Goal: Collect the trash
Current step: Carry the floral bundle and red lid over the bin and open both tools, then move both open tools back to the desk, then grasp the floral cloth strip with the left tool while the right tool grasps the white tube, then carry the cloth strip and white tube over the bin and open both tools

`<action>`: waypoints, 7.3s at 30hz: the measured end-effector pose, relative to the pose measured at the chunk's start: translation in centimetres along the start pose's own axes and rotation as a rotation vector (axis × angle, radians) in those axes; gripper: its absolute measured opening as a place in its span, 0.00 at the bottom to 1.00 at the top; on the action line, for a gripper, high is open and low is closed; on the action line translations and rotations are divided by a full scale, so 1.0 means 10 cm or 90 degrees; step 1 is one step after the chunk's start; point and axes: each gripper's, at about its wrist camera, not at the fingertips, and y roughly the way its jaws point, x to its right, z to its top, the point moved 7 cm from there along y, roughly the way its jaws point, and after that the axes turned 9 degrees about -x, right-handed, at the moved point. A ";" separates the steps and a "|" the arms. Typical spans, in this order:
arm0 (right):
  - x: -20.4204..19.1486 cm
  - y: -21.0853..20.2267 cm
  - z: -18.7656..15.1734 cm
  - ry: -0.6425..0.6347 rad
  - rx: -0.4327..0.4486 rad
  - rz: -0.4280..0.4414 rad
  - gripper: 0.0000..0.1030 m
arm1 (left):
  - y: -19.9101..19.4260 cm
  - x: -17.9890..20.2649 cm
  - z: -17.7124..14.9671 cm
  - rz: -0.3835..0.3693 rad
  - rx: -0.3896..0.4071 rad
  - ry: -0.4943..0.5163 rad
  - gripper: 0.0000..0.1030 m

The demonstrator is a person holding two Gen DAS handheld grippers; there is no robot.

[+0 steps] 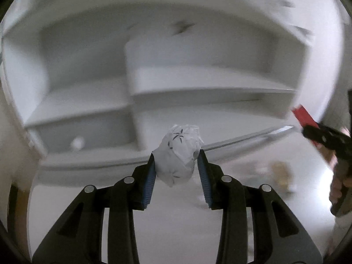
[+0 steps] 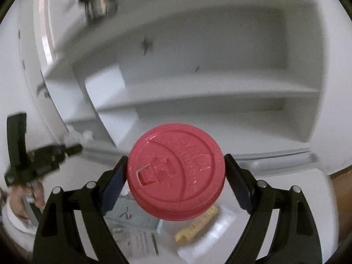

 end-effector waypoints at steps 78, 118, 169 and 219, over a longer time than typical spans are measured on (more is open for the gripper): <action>0.61 -0.68 -1.24 0.070 -0.091 -0.254 0.93 | -0.81 -0.18 -1.03 0.079 -0.028 -0.126 0.94; 0.84 0.48 -0.93 0.090 -0.224 -0.274 0.95 | 1.09 -0.42 -0.55 0.024 -0.212 0.019 0.94; 0.40 0.34 -0.80 0.017 -0.124 -0.203 0.16 | 1.21 0.12 -0.12 -0.020 -0.137 0.035 0.32; 4.02 -1.98 -6.07 0.797 -0.236 -0.117 0.94 | 1.20 6.12 -4.14 -0.391 -0.519 0.507 0.94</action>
